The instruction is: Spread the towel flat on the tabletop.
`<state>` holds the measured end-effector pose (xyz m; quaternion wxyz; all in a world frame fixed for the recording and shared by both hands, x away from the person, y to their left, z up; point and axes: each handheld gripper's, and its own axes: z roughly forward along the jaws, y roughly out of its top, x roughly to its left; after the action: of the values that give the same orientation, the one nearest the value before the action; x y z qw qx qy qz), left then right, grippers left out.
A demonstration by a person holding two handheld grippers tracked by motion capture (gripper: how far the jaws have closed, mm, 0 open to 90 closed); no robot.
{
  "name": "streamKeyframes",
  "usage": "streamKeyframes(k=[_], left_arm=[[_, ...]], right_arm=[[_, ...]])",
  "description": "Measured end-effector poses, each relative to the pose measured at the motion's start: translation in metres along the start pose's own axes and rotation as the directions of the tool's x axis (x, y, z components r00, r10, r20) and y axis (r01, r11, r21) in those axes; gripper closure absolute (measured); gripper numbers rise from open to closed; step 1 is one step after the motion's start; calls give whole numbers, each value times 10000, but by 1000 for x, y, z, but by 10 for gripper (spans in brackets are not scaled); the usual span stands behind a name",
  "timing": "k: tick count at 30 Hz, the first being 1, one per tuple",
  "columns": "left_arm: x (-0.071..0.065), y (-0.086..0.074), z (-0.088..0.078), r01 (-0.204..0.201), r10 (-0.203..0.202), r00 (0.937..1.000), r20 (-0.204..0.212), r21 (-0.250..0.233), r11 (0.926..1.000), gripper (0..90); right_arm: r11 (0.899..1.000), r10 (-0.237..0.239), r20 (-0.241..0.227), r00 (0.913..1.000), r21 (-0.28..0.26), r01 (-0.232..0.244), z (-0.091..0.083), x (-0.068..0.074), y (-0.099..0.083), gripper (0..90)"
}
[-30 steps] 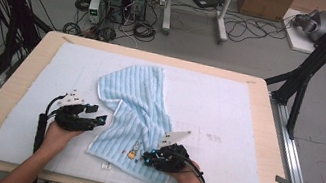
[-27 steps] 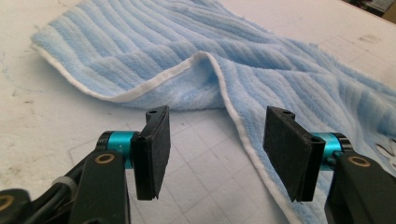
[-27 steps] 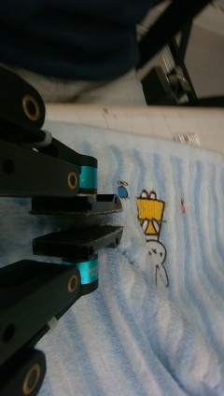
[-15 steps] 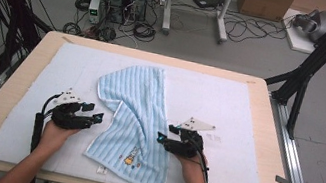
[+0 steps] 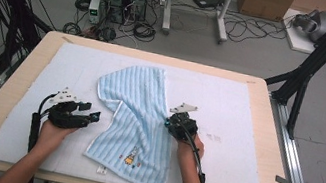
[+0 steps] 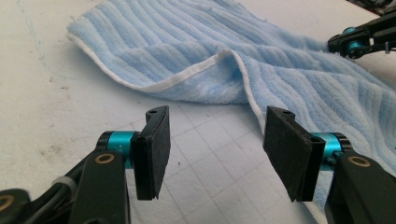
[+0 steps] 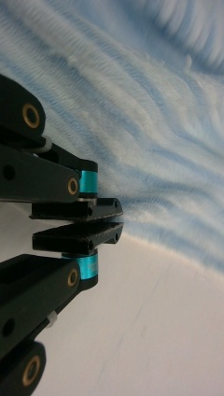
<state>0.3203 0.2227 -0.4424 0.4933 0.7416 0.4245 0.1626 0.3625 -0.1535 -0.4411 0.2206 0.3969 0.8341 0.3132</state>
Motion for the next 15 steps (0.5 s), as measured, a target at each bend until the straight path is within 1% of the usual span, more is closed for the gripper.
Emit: streamKeyframes(k=[1, 2, 4, 5, 6, 7, 8, 9, 10, 12, 13, 15], left_arm=[[0, 0, 0, -7, 7, 10000, -2, 16, 10000, 417], [-1, 0, 0, 25, -25, 10000, -4, -5, 10000, 417], [-1, 0, 1, 6, -6, 10000, 13, -10, 10000, 417], [-2, 0, 1, 7, -7, 10000, 26, 9, 10000, 417], [-2, 0, 2, 8, -8, 10000, 57, 12, 10000, 417], [-3, 0, 3, 32, -33, 10000, 86, 54, 10000, 418], [-3, 0, 3, 21, -23, 9998, 178, 128, 9999, 427], [-4, 0, 5, 20, -24, 9995, 318, 140, 9999, 448], [-6, 0, 6, 10, -19, 9988, 496, 183, 9998, 488], [-11, 2, 12, 113, -129, 9958, 909, 187, 9998, 552], [-14, 3, 16, 80, -104, 9937, 1116, 215, 9997, 572], [-20, 7, 24, 151, -199, 9888, 1480, 334, 9993, 584]], right_arm=[[10000, 39, 415, 9991, 68, -42, -3, -4, -3, 859], [9997, 199, 747, 9970, 134, -210, -5, -10, -7, 859], [9983, 510, 1252, 9908, 199, -540, -11, -20, -14, 841], [9969, 739, 1332, 9883, 171, -769, -14, -24, -17, 775], [9953, 953, 1324, 9866, 56, -969, -16, -26, -19, 710], [9946, 1033, 1105, 9885, -129, -1025, -19, -28, -21, 657], [9937, 1097, 791, 9908, -318, -1075, -22, -28, -23, 624], [9944, 975, 666, 9930, -482, -944, -25, -27, -24, 596], [9944, 895, 658, 9938, -624, -854, -29, -25, -26, 563], [9935, 833, 472, 9954, -821, -793, -36, -24, -30, 530], [9926, 804, 432, 9958, -945, -761, -39, -23, -32, 520], [9901, 912, 302, 9954, -1099, -874, -44, -23, -36, 502]])
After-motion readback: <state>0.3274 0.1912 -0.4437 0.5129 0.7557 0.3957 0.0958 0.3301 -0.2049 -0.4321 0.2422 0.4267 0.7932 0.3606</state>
